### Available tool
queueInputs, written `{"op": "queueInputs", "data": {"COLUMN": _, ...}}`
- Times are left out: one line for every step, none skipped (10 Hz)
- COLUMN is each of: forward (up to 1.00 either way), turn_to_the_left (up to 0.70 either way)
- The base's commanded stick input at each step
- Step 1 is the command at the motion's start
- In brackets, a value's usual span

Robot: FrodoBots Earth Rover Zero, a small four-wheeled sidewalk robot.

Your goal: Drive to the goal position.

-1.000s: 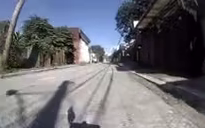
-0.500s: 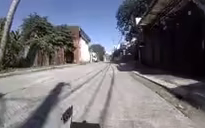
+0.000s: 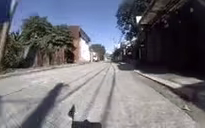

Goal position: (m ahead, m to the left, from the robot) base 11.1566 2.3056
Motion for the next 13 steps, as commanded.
{"op": "queueInputs", "data": {"forward": 0.85, "turn_to_the_left": 0.00}}
{"op": "queueInputs", "data": {"forward": 0.85, "turn_to_the_left": 0.00}}
{"op": "queueInputs", "data": {"forward": 0.85, "turn_to_the_left": 0.00}}
{"op": "queueInputs", "data": {"forward": 0.85, "turn_to_the_left": 0.00}}
{"op": "queueInputs", "data": {"forward": 0.85, "turn_to_the_left": 0.00}}
{"op": "queueInputs", "data": {"forward": 0.85, "turn_to_the_left": 0.00}}
{"op": "queueInputs", "data": {"forward": 0.85, "turn_to_the_left": 0.00}}
{"op": "queueInputs", "data": {"forward": 0.85, "turn_to_the_left": 0.00}}
{"op": "queueInputs", "data": {"forward": 0.85, "turn_to_the_left": 0.00}}
{"op": "queueInputs", "data": {"forward": 0.85, "turn_to_the_left": 0.00}}
{"op": "queueInputs", "data": {"forward": 0.85, "turn_to_the_left": 0.00}}
{"op": "queueInputs", "data": {"forward": 0.85, "turn_to_the_left": 0.00}}
{"op": "queueInputs", "data": {"forward": 0.85, "turn_to_the_left": 0.00}}
